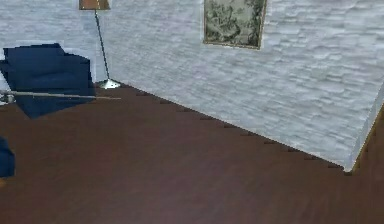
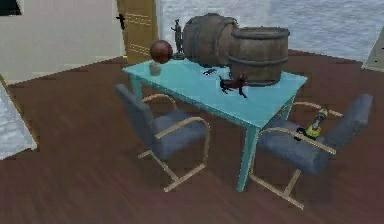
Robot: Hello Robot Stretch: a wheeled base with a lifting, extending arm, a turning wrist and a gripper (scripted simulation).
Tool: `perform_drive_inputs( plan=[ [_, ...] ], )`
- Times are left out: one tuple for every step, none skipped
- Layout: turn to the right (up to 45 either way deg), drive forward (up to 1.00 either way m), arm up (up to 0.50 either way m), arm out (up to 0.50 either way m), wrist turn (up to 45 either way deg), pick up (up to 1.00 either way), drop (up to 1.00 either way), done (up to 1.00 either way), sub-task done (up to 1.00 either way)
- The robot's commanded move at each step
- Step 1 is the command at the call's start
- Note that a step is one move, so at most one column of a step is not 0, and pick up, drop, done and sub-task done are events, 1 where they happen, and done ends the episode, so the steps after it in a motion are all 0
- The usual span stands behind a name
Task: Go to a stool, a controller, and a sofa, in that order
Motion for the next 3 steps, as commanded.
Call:
perform_drive_inputs(
  plan=[
    [45.0, 0.00, 0.00, 0.00, 0.0, 0.00, 0.00, 0.00, 0.00],
    [0.0, 0.45, 0.00, 0.00, 0.0, 0.00, 0.00, 0.00, 0.00],
    [3.0, 0.00, 0.00, 0.00, 0.0, 0.00, 0.00, 0.00, 0.00]
  ],
)
